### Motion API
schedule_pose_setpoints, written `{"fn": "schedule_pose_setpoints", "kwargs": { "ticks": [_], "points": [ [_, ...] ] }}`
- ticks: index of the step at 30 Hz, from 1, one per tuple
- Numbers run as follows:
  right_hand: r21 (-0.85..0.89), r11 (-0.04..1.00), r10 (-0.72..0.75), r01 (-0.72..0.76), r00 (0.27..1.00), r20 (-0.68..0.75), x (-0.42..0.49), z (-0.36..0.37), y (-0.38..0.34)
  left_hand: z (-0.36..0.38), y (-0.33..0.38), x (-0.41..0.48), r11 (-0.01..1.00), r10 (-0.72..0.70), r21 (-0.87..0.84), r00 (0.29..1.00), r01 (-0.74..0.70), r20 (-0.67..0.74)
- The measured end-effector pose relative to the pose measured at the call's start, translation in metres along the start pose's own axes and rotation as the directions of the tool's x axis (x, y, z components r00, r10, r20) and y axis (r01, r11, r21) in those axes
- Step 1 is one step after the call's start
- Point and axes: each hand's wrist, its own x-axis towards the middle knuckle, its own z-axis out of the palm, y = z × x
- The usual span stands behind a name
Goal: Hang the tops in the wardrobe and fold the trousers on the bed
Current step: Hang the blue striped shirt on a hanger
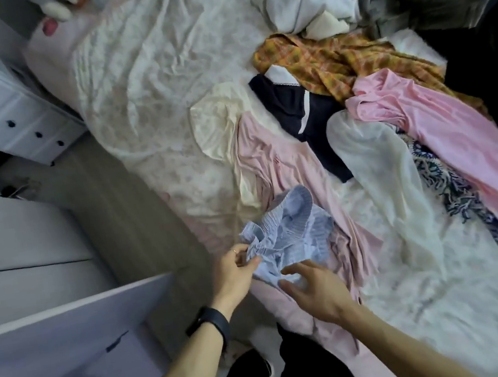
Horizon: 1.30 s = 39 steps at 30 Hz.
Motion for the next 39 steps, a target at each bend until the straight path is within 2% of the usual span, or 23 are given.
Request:
{"fn": "schedule_pose_setpoints", "kwargs": {
  "ticks": [4, 6, 8, 10, 12, 14, 19, 22, 25, 27, 32, 34, 37, 39],
  "points": [
    [0.194, 0.968, 0.202, -0.162, 0.957, -0.209, 0.021, -0.005, 0.008, -0.007, -0.035, -0.028, 1.0, 0.004, 0.02, 1.0, -0.003, -0.019],
    [0.201, 0.953, 0.269, -0.228, 0.94, -0.209, 0.043, -0.016, 0.006, -0.009, -0.038, -0.037, 0.999, 0.042, 0.025, 0.999, -0.041, -0.026],
    [0.213, 0.948, 0.272, -0.236, 0.949, -0.159, 0.066, -0.029, -0.002, -0.015, -0.037, -0.047, 0.995, 0.086, 0.049, 0.995, -0.084, -0.044],
    [0.157, 0.966, 0.221, -0.206, 0.972, -0.085, 0.087, -0.04, -0.012, -0.026, -0.036, -0.057, 0.989, 0.13, 0.079, 0.989, -0.124, -0.071],
    [-0.051, 0.986, 0.157, -0.158, 0.987, -0.017, 0.097, -0.043, -0.026, -0.042, -0.04, -0.071, 0.985, 0.16, 0.082, 0.981, -0.152, -0.107],
    [-0.201, 0.974, 0.1, -0.103, 0.995, -0.025, 0.1, -0.043, -0.041, -0.057, -0.049, -0.084, 0.984, 0.169, 0.079, 0.973, -0.159, -0.155],
    [-0.173, 0.978, -0.121, 0.115, 0.992, -0.023, 0.075, -0.024, -0.115, -0.103, -0.104, -0.133, 0.998, 0.06, 0.039, 0.914, -0.048, -0.401],
    [-0.188, 0.933, -0.311, 0.306, 0.95, 0.003, 0.048, -0.005, -0.166, -0.123, -0.14, -0.173, 0.996, 0.078, 0.085, 0.879, -0.043, -0.471],
    [-0.235, 0.836, -0.5, 0.496, 0.865, 0.046, 0.019, 0.021, -0.211, -0.14, -0.174, -0.208, 0.94, 0.123, 0.339, 0.882, 0.044, -0.455],
    [-0.316, 0.776, -0.55, 0.545, 0.831, 0.083, -0.001, 0.045, -0.241, -0.154, -0.2, -0.232, 0.921, 0.115, 0.378, 0.856, 0.099, -0.504],
    [-0.387, 0.72, -0.581, 0.576, 0.805, 0.12, -0.049, 0.089, -0.297, -0.185, -0.252, -0.277, 0.96, 0.011, 0.23, 0.795, 0.162, -0.607],
    [-0.398, 0.664, -0.633, 0.633, 0.759, 0.152, -0.069, 0.109, -0.317, -0.193, -0.266, -0.295, 0.974, -0.031, 0.159, 0.787, 0.163, -0.616],
    [-0.41, 0.577, -0.697, 0.707, 0.687, 0.205, -0.091, 0.139, -0.341, -0.2, -0.282, -0.321, 0.986, -0.11, 0.011, 0.699, 0.167, -0.706],
    [-0.425, 0.51, -0.726, 0.748, 0.639, 0.253, -0.104, 0.16, -0.357, -0.207, -0.295, -0.337, 0.971, -0.189, -0.032, 0.674, 0.238, -0.714]
  ]
}}
